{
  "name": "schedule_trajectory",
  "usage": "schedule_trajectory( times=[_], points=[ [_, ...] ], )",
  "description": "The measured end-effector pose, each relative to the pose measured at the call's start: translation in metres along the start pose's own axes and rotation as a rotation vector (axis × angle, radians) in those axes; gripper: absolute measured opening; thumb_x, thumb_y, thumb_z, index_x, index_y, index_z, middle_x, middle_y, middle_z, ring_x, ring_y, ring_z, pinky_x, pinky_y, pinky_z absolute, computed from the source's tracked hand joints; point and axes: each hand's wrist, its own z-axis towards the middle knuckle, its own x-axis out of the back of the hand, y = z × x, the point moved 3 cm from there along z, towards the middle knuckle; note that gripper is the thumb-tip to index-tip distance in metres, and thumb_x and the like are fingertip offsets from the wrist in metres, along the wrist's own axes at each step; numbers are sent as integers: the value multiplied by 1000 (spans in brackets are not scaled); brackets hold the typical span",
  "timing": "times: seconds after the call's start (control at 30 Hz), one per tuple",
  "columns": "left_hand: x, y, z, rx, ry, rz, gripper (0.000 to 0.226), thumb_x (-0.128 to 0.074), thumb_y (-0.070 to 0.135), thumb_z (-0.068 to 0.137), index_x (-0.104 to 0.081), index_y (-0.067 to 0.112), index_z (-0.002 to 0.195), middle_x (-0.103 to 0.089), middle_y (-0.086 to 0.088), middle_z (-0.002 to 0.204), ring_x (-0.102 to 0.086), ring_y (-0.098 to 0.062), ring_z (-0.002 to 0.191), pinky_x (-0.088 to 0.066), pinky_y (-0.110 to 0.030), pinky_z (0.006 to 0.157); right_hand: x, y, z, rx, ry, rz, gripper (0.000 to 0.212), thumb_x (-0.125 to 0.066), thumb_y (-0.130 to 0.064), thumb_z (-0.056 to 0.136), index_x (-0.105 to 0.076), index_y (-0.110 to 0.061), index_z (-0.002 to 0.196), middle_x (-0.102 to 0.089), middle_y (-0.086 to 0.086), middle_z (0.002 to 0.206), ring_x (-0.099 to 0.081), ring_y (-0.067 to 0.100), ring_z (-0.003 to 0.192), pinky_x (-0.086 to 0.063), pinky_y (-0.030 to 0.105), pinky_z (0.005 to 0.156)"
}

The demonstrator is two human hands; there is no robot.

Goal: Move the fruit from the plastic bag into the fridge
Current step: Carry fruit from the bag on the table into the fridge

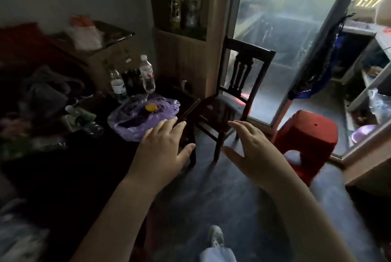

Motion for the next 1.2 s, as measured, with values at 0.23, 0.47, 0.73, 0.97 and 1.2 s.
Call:
schedule_trajectory(
  times=[0.23, 0.47, 0.73, 0.97, 1.2],
  points=[
    [-33, -50, 70, 157, -2, -18, 55, -45, 46, 93, -39, 21, 142, -40, 4, 146, -33, -12, 136, -27, -31, 110, -24, 31, 119, 136, -94, 37, 62, -52, -44, 91, -30, -23, 145, -38, -6, 146, -34, 13, 134, -26, 18, 103],
    [-71, -103, 135, 362, 20, -37, 53, -47, 42, 93, -41, 18, 141, -44, 4, 142, -38, -13, 131, -34, -28, 104, -57, 66, 223, 212, -217, 25, 56, -50, -42, 92, -35, -24, 142, -43, -6, 141, -41, 15, 129, -34, 24, 99],
    [-104, -167, 154, 541, -9, -76, 51, -49, 39, 94, -44, 17, 139, -48, 3, 140, -42, -16, 129, -35, -29, 102, -127, 34, 310, 395, -362, 52, 54, -53, -39, 91, -39, -21, 140, -44, -4, 139, -41, 17, 129, -36, 29, 102],
    [-137, -247, 181, 596, -51, -127, 47, -50, 35, 94, -46, 17, 138, -48, 3, 139, -45, -17, 127, -37, -29, 99, -203, -11, 382, 457, -476, 20, 55, -56, -33, 91, -39, -16, 140, -42, -2, 142, -39, 21, 130, -34, 31, 104],
    [-161, -340, 226, 625, -46, -303, 30, -48, 26, 96, -59, 16, 123, -57, 7, 124, -55, -13, 113, -44, -24, 90, -263, -40, 449, 384, -578, -1, 52, -54, -27, 90, -38, -24, 140, -44, -5, 140, -46, 19, 125, -42, 32, 96]
  ],
)
